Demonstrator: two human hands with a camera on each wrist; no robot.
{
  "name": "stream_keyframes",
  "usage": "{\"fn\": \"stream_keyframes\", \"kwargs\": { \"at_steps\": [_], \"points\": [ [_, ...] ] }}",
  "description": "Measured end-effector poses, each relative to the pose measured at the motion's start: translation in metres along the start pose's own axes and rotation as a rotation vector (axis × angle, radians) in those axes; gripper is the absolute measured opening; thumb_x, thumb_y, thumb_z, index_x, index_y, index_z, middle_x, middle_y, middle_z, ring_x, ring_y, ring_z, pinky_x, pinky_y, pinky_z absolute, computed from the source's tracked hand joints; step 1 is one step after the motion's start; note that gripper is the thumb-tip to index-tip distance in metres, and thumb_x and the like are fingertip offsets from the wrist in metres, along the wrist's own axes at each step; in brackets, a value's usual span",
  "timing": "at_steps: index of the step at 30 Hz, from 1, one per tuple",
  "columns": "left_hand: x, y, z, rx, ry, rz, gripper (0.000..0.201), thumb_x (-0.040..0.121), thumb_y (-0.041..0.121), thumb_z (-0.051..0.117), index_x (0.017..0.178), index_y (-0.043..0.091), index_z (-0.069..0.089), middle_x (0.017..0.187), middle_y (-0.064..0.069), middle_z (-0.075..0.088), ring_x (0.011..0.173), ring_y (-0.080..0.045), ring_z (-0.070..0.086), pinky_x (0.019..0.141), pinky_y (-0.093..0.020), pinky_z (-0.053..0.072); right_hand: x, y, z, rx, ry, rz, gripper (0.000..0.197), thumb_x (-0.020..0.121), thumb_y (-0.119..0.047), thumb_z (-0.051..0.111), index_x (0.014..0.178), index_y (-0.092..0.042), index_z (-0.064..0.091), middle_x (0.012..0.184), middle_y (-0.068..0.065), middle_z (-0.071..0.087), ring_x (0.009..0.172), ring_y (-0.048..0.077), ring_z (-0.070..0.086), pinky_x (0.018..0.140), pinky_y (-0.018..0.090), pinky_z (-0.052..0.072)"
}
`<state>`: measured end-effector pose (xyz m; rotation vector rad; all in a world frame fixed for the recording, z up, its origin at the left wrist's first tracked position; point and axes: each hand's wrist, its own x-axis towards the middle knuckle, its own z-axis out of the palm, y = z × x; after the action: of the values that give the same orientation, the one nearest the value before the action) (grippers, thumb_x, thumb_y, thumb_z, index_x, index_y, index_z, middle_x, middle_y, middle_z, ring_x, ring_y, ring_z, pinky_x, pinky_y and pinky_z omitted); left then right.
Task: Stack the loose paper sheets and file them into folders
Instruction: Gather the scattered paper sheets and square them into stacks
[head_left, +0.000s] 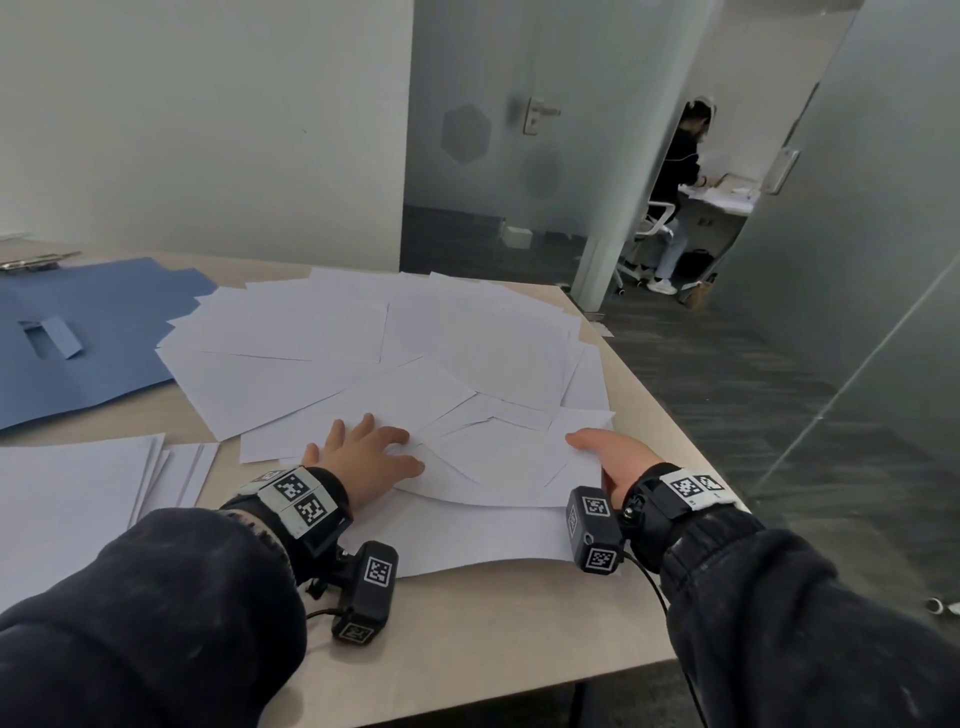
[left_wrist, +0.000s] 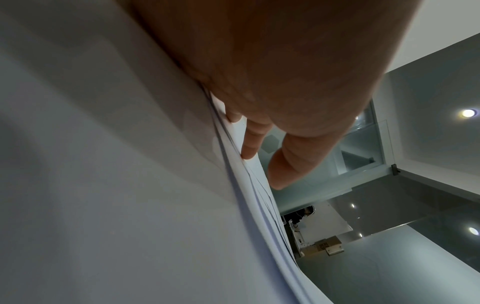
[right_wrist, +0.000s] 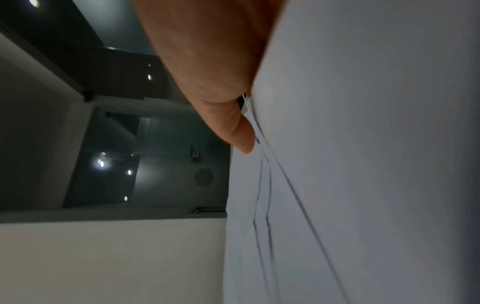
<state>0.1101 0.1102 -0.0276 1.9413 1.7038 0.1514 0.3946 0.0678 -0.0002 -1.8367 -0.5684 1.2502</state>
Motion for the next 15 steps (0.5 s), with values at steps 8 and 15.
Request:
{"fn": "stream_keyframes", "kwargs": {
  "at_steps": [8,15],
  "points": [
    [-0.002,0.001,-0.002,-0.005,-0.011,0.007,0.056,0.092,0.056,0.053,0.146,0.045,0.040,0.166,0.007,0.015,0.155,-0.023,0.000,0.121,-0.054,0.002,0.007,0.002,-0.005,-0.472,0.005,-0.053,0.034,0.094,-0.026,0.068,0.110,0.003,0.062,0.079,0.026,0.067,0.066,0.039,0.065,0.065,0.038,0.056],
    [-0.007,0.002,0.000,0.190,-0.049,0.056,0.051,0.102,0.036,0.055,0.146,0.051,0.037,0.169,0.002,0.000,0.155,-0.033,-0.010,0.121,-0.059,0.001,0.017,0.017,-0.045,-0.517,0.061,-0.035,0.044,0.091,-0.023,0.071,0.120,0.008,0.061,0.112,0.030,0.068,0.098,0.056,0.065,0.087,0.059,0.054]
  ]
}}
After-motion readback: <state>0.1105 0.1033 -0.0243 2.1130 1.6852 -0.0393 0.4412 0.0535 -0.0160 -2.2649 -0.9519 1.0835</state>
